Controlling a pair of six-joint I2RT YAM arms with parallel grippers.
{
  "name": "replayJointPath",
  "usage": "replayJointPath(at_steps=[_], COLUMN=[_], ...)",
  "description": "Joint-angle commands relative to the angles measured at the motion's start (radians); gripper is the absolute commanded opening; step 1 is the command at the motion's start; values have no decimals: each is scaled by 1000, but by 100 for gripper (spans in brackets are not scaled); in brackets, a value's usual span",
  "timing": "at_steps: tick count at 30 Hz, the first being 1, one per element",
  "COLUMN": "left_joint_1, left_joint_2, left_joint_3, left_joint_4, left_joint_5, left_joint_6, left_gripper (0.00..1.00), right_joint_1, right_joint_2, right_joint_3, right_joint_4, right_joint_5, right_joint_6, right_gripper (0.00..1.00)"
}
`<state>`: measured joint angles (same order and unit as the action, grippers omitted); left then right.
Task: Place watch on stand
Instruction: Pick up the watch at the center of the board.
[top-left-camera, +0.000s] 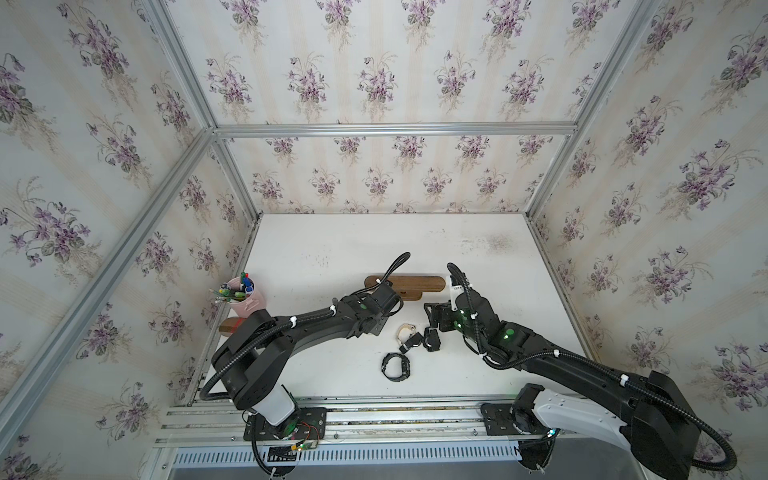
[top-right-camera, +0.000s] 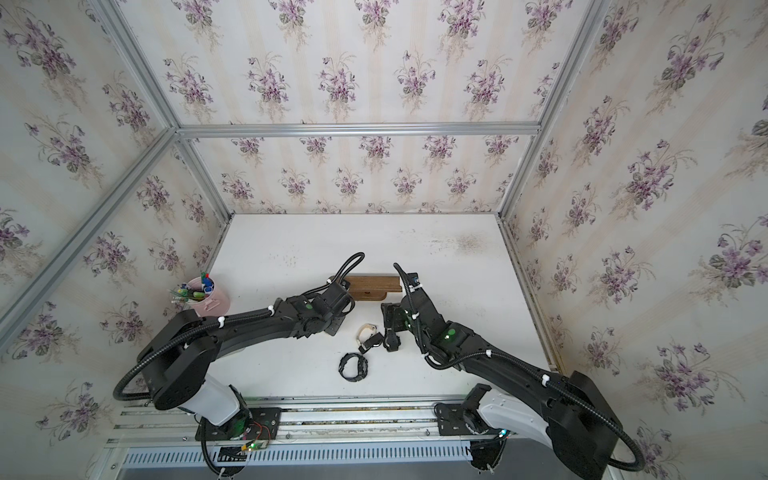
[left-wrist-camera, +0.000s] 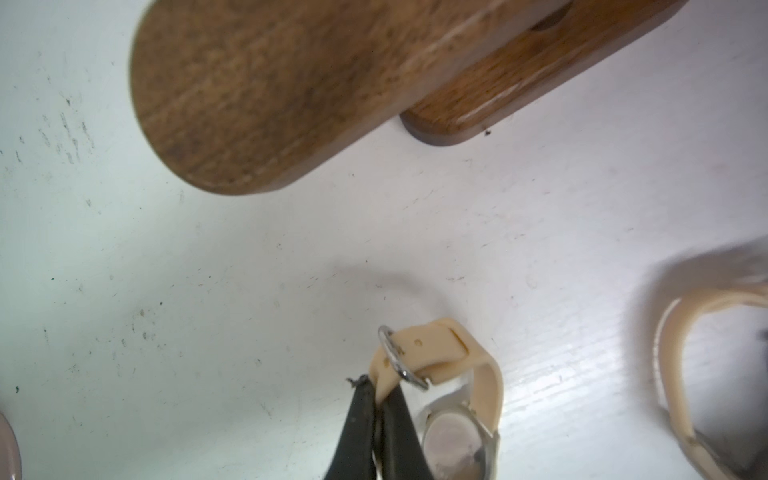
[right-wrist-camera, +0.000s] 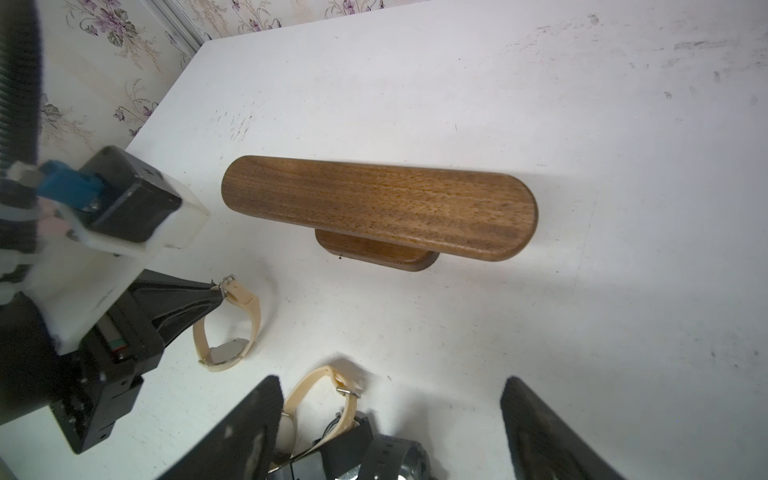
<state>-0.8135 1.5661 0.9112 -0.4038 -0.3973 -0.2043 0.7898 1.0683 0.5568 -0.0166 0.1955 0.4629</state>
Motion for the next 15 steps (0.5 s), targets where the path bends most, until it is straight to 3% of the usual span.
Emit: replayJointPath(at_steps=[1, 8, 15], left_joint_1=[2, 12, 59], left_joint_2=[-82, -351, -432], left_joint_3=[-30, -121, -101], left_joint_4=[71, 229, 302], left_joint_5=[73, 255, 437], left_joint_6=[-29, -54, -113], left_gripper=[1, 1, 1], right_joint_1=[-1, 5, 53], right_joint_2=[-20, -73, -102], right_joint_3=[-2, -1, 15], right_joint_4=[32, 81, 162], right_joint_5=[-16, -120, -228], right_joint_6=[-5, -39, -99], right_gripper=[83, 80, 77])
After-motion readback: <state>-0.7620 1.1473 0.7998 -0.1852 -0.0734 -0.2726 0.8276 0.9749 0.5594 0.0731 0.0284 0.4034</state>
